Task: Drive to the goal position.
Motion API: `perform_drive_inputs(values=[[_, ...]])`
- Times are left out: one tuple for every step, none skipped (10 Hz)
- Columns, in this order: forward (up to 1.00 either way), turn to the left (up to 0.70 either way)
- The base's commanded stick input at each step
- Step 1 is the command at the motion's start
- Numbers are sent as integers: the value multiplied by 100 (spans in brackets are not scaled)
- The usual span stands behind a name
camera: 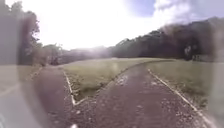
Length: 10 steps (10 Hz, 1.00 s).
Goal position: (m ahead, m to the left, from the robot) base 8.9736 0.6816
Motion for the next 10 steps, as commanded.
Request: perform_drive_inputs(values=[[70, -14], [70, -14], [70, -14], [70, -14], [70, -14], [70, -14], [70, -14], [70, -14], [70, -14], [70, -14]])
